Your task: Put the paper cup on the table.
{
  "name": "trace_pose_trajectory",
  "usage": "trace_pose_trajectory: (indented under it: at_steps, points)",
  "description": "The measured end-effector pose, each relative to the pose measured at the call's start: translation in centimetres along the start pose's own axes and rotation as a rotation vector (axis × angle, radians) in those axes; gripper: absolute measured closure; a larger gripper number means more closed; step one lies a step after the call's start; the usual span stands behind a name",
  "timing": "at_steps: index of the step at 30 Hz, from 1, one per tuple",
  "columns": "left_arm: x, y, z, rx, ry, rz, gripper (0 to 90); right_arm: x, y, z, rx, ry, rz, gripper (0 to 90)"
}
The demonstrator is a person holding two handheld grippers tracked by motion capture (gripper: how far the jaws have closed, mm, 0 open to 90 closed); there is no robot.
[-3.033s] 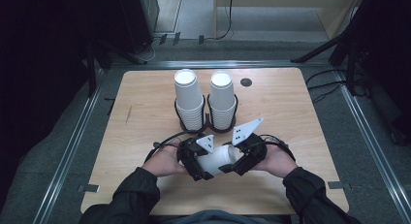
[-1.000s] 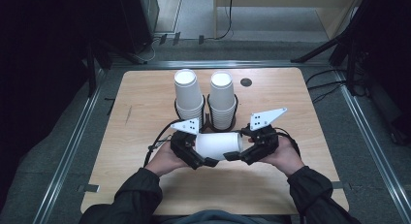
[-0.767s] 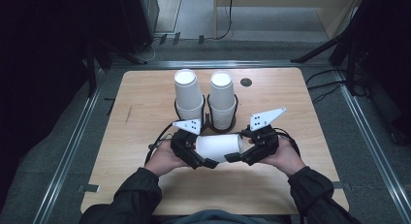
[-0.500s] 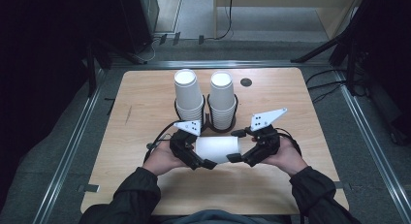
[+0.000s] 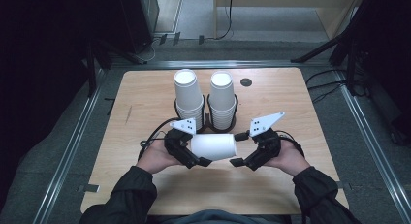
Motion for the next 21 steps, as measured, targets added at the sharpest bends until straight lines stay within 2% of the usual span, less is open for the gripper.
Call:
trace_pose_trajectory:
  at_steps: [5, 9, 15, 18, 21]
  points:
    - [0.4, 0.7, 0.2, 0.065, -0.028, 0.003, 13.4, -0.2, 0.3, -0.2, 0.021, 0.02, 0.012, 13.5]
    - [0.6, 0.9, 0.4, 0.077, -0.025, 0.023, 13.3, -0.3, 0.5, -0.4, 0.038, 0.035, 0.014, 13.5]
    - [0.7, 1.7, -0.2, 0.165, -0.026, 0.008, 13.3, -0.4, 0.7, -0.9, 0.064, 0.052, 0.025, 13.5]
    - [0.9, 2.0, -0.6, 0.199, -0.034, 0.014, 13.3, -0.5, 0.8, -1.1, 0.073, 0.06, 0.035, 13.5]
    - [0.8, 2.2, -1.0, 0.223, -0.02, 0.019, 13.3, -0.5, 0.9, -1.3, 0.081, 0.065, 0.042, 13.6]
Point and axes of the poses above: each handheld gripper's, and its own axes: z roughly backward along the jaws, y roughly out of its underside, x roughly to its left, the point moved 8 cm from there along -z, roughly forward along the jaws, and after that the axes turned 11 degrees about -z, right-handed, at the moved point
